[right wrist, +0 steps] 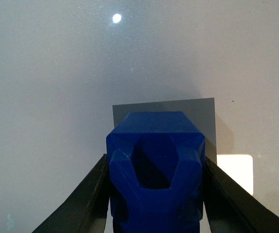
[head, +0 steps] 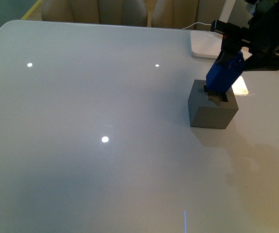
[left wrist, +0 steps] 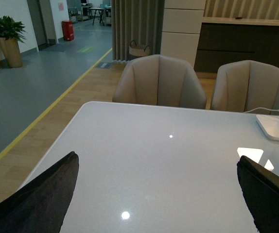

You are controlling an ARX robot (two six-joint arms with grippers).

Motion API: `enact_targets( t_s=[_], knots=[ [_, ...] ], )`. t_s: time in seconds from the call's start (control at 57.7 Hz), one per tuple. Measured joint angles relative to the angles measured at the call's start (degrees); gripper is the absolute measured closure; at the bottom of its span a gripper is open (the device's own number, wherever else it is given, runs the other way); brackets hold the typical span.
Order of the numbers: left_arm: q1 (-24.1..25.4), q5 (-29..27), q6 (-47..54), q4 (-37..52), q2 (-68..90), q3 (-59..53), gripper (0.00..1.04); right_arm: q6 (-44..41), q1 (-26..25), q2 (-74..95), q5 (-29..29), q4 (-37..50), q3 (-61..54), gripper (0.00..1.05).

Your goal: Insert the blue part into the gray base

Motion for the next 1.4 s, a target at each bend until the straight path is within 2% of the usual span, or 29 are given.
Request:
enact_targets(
  t_s=[1.145, 1.179, 1.249, 1.405],
  knots=[
    [0.00, 0.00, 0.02, 0.00, 0.00, 0.00, 0.07, -0.07, 0.00, 1.49, 1.18, -3.04, 0.42, 0.60],
    [0.00, 0.00, 0.02, 0.00, 0.00, 0.00, 0.07, -0.15, 0.02, 1.51, 1.20, -3.04, 0.42, 0.57],
    [0.00, 0.00, 0.00, 0.00, 0.00, 0.00, 0.07, -0.11, 0.00, 1.60, 1.60, -3.10, 0.42, 0.39],
    [0.00, 0.00, 0.02, 0.00, 0.00, 0.00, 0.07, -0.07, 0.00, 1.77, 1.42, -2.91, 0.42, 0.10]
  ],
)
